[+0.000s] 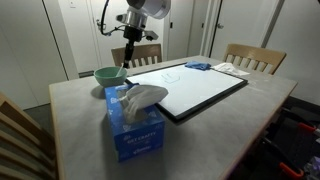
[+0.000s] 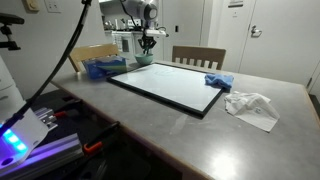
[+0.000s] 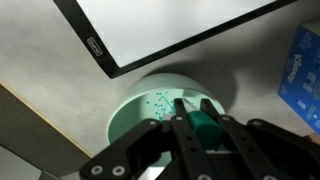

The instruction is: Use the green marker to draw a smiley face on the board then put it back in the bowl

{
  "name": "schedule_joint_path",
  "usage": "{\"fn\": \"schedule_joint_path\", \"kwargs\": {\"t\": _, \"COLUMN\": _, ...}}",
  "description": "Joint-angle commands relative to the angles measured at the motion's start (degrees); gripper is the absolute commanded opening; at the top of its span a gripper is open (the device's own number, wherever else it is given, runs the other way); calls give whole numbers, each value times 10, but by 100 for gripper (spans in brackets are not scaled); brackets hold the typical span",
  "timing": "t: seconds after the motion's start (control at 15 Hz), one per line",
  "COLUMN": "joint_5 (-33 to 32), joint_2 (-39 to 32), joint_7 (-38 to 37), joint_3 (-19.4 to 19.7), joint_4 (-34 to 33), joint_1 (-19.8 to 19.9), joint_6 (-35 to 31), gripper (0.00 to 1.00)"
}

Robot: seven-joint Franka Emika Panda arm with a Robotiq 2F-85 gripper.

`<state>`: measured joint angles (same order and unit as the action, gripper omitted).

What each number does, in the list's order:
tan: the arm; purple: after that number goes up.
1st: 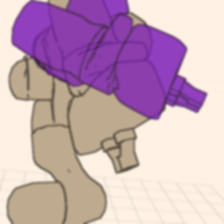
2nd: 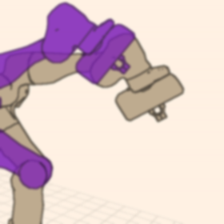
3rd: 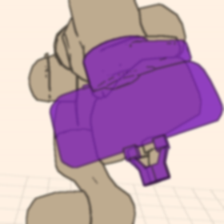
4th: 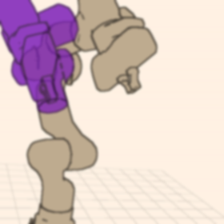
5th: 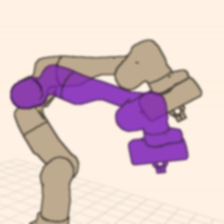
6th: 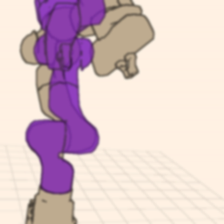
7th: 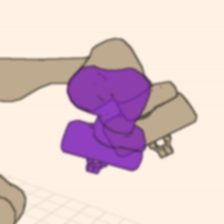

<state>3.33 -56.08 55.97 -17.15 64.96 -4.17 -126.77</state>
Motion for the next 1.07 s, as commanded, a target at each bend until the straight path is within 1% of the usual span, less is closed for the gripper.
{"fn": "schedule_joint_path", "kwargs": {"t": 0.0, "joint_5": -3, "joint_2": -11, "joint_7": 9, "joint_3": 8, "joint_4": -26, "joint_1": -6, "joint_6": 23, "gripper": 5}}
{"fn": "schedule_joint_path", "kwargs": {"t": 0.07, "joint_5": -3, "joint_2": -11, "joint_7": 9, "joint_3": 9, "joint_4": -29, "joint_1": -6, "joint_6": 26, "gripper": 5}}
{"fn": "schedule_joint_path", "kwargs": {"t": 0.13, "joint_5": -3, "joint_2": -11, "joint_7": 9, "joint_3": 10, "joint_4": -30, "joint_1": -7, "joint_6": 30, "gripper": 40}}
{"fn": "schedule_joint_path", "kwargs": {"t": 0.4, "joint_5": -8, "joint_2": -7, "joint_7": 4, "joint_3": 16, "joint_4": -34, "joint_1": -9, "joint_6": 39, "gripper": 67}}
{"fn": "schedule_joint_path", "kwargs": {"t": 0.47, "joint_5": -16, "joint_2": -1, "joint_7": -6, "joint_3": 24, "joint_4": -33, "joint_1": -14, "joint_6": 47, "gripper": 75}}
{"fn": "schedule_joint_path", "kwargs": {"t": 0.6, "joint_5": -40, "joint_2": 13, "joint_7": -46, "joint_3": 50, "joint_4": -31, "joint_1": -32, "joint_6": 62, "gripper": 89}}
{"fn": "schedule_joint_path", "kwargs": {"t": 0.67, "joint_5": -53, "joint_2": 17, "joint_7": -65, "joint_3": 62, "joint_4": -34, "joint_1": -40, "joint_6": 71, "gripper": 95}}
{"fn": "schedule_joint_path", "kwargs": {"t": 0.73, "joint_5": -67, "joint_2": 20, "joint_7": -85, "joint_3": 72, "joint_4": -39, "joint_1": -47, "joint_6": 87, "gripper": 99}}
{"fn": "schedule_joint_path", "kwargs": {"t": 1.0, "joint_5": -116, "joint_2": 21, "joint_7": -137, "joint_3": 100, "joint_4": -69, "joint_1": -69, "joint_6": 162, "gripper": 100}}
